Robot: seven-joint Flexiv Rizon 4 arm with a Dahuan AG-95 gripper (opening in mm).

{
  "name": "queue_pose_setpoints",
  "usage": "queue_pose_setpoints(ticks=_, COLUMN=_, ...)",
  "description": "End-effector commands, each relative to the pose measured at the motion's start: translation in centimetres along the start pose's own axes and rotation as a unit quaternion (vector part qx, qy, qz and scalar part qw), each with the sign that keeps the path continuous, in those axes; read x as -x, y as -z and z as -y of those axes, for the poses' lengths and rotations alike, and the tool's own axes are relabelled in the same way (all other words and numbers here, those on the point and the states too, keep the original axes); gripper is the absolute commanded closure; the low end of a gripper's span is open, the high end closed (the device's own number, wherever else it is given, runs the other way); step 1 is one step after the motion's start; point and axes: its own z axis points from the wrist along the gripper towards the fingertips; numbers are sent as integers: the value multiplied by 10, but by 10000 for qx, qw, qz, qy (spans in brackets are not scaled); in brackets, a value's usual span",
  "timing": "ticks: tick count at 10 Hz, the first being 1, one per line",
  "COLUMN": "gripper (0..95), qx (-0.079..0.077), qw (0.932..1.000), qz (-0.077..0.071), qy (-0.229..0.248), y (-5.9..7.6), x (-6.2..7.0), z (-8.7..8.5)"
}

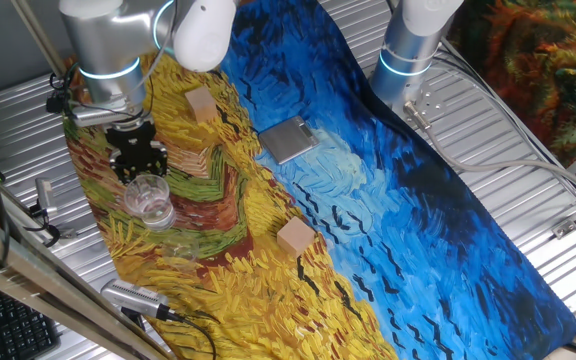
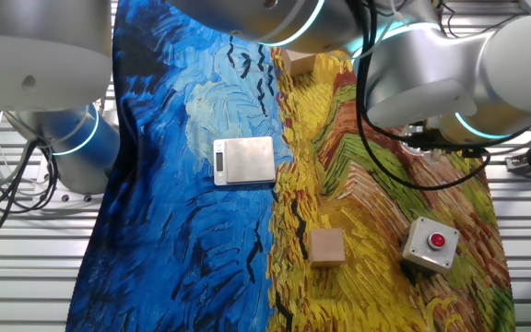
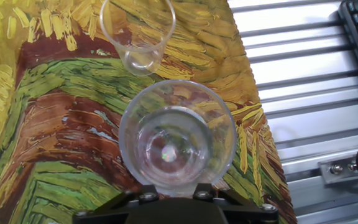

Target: Pour the water from one cup into another empty cup

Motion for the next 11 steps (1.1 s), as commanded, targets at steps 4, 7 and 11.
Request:
queue_pose_setpoints(ticks=4, gripper=760, qx=-16, qw=10000, qz=20, qy=3, y=0, x=1, z=0)
queue_pose_setpoints(ticks=7, gripper=760, qx=-29, qw=10000, qz=30, qy=1, y=0, x=1, z=0)
queue_pose_setpoints(ticks=11, gripper=570, qx=-35, qw=10000, qz=24, qy=4, y=-2, x=2, z=0)
